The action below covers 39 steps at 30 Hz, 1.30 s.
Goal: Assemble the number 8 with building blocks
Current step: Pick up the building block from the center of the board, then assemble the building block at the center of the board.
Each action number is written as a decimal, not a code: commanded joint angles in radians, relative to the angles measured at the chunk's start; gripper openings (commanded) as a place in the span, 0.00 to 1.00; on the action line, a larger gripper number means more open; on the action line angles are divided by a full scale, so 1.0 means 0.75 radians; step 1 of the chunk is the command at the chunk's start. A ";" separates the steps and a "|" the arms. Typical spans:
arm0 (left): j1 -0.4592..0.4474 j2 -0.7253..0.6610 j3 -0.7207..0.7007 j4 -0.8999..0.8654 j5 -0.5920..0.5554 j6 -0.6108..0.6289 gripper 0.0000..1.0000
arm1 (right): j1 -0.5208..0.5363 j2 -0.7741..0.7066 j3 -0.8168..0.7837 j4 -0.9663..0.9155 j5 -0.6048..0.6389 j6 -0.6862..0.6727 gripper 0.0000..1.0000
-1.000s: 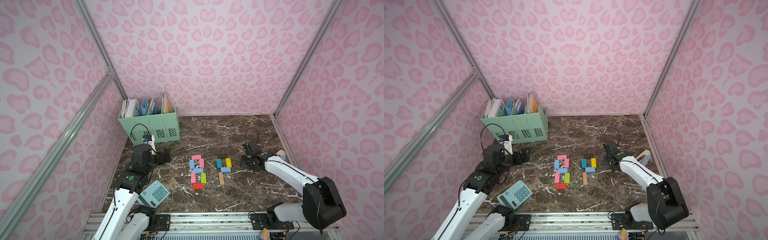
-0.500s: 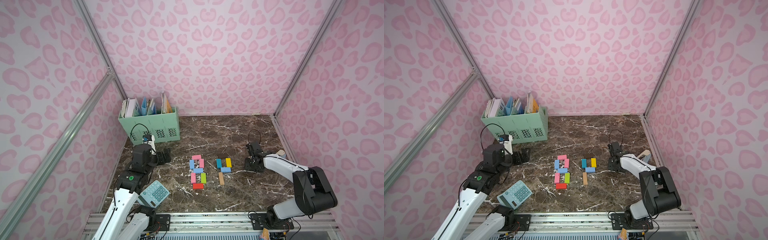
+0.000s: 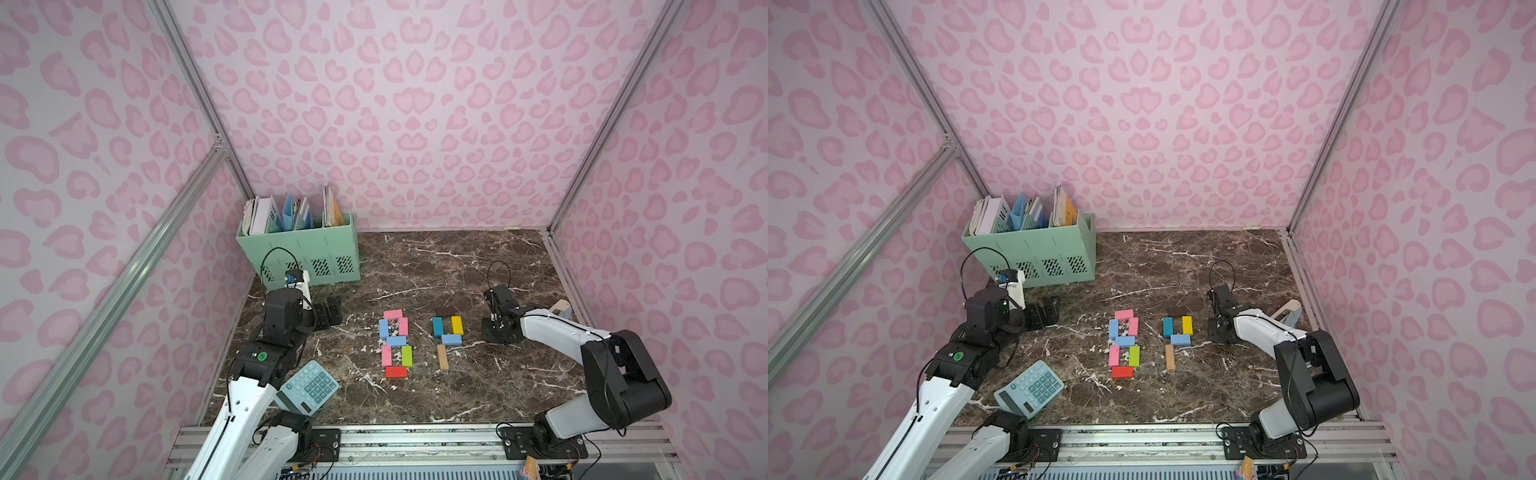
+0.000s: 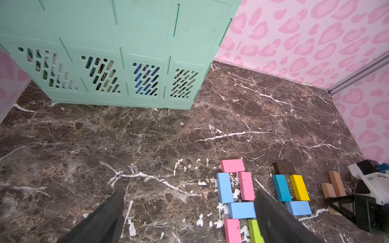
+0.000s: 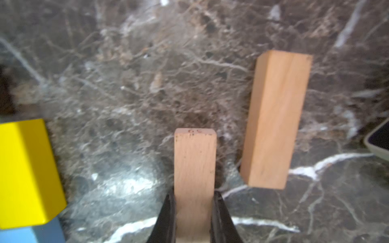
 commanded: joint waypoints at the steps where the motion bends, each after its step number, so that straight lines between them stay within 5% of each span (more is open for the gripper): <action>1: 0.000 -0.004 0.008 0.015 0.003 0.015 0.98 | 0.068 -0.061 -0.003 -0.070 -0.006 0.068 0.15; 11: 0.001 -0.006 0.006 0.015 0.005 0.013 0.99 | 0.430 -0.314 -0.094 -0.217 0.013 0.351 0.12; 19: 0.000 0.000 0.007 0.015 0.009 0.012 0.99 | 0.595 -0.331 -0.184 -0.172 -0.036 0.449 0.12; 39: 0.001 0.004 0.006 0.013 0.005 0.016 0.99 | 0.560 -0.111 -0.094 -0.087 -0.009 0.398 0.15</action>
